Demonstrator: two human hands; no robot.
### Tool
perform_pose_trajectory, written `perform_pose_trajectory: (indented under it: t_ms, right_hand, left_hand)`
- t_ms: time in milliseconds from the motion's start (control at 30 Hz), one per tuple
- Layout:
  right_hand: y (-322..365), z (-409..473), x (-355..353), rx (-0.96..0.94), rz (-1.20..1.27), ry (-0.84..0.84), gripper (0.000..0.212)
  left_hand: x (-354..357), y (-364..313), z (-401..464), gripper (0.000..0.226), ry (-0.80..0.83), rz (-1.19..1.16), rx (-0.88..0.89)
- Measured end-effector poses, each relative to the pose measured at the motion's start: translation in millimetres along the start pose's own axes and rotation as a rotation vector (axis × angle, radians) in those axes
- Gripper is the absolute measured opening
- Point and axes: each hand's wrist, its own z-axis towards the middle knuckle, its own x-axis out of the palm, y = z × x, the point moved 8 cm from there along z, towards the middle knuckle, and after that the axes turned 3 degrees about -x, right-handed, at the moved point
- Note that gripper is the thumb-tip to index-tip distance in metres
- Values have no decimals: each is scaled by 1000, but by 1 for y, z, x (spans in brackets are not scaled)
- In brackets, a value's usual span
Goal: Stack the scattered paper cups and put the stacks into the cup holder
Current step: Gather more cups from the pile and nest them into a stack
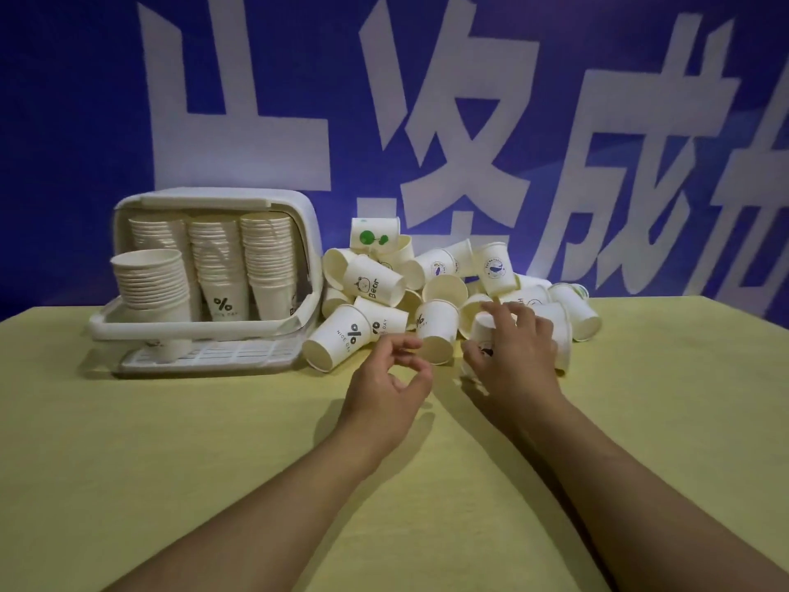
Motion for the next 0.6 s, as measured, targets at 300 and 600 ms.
perform_pose_trajectory:
  t_ms: [300,600]
  right_hand:
    - [14,-3,-20,-18,575,-162,66]
    - [50,-29,-10,-62,898,14,37]
  left_hand:
    - [-2,2,-5,35,80,-57,30]
    - [-6,-18,-16,61,56,-70,78]
